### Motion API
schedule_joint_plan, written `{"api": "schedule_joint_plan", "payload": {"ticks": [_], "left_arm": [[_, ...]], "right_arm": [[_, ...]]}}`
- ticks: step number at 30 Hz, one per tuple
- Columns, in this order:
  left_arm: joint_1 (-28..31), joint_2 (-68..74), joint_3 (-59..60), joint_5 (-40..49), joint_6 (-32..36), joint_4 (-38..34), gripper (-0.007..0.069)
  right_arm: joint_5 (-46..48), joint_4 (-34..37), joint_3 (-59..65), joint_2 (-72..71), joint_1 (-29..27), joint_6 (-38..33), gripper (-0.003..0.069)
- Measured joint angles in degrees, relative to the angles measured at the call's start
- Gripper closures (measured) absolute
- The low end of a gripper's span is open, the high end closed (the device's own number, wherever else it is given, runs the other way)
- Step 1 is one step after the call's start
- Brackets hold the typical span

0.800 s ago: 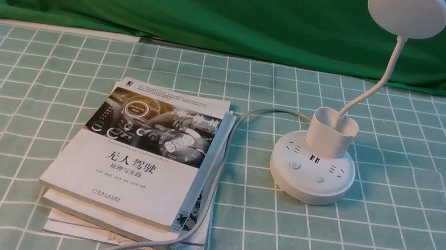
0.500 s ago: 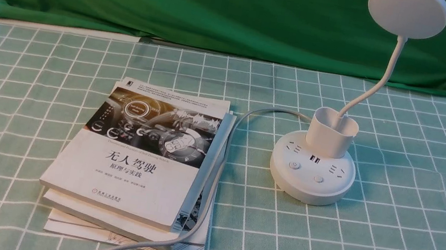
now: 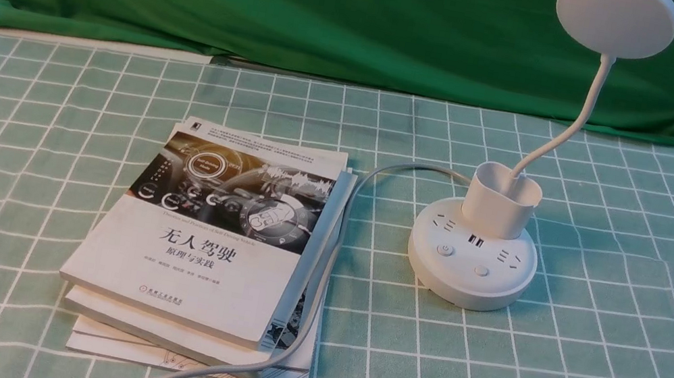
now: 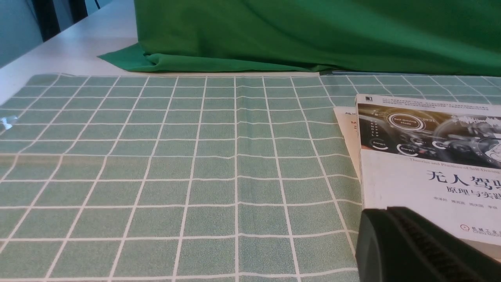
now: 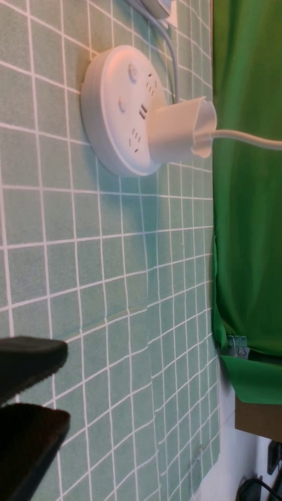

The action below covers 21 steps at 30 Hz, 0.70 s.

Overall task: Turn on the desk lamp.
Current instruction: Use the right arm to press the button switch on the lamp holder

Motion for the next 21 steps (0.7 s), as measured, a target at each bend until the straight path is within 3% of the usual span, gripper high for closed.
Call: {"api": "schedule_joint_plan", "payload": {"ticks": [9, 12, 13, 15, 16, 17, 21], "left_arm": [[0.0, 0.0, 0.0, 0.0, 0.0, 0.0, 0.0603], [0.0, 0.0, 0.0, 0.0, 0.0, 0.0, 0.0603], [0.0, 0.0, 0.0, 0.0, 0.0, 0.0, 0.0603], [0.0, 0.0, 0.0, 0.0, 0.0, 0.0, 0.0603], [0.0, 0.0, 0.0, 0.0, 0.0, 0.0, 0.0603], [0.0, 0.0, 0.0, 0.0, 0.0, 0.0, 0.0603], [0.0, 0.0, 0.0, 0.0, 0.0, 0.0, 0.0603]], "right_arm": [[0.0, 0.9, 0.0, 0.0, 0.0, 2.6, 0.0419], [-0.1, 7.6, 0.0, 0.0, 0.0, 15.2, 0.0418], [-0.1, 8.1, 0.0, 0.0, 0.0, 16.4, 0.0418], [-0.2, 12.4, 0.0, 0.0, 0.0, 33.8, 0.0418], [-0.2, 12.6, 0.0, 0.0, 0.0, 35.1, 0.0418], [-0.2, 13.8, 0.0, 0.0, 0.0, 42.9, 0.0418], [-0.3, 14.0, 0.0, 0.0, 0.0, 48.5, 0.0418]]}}
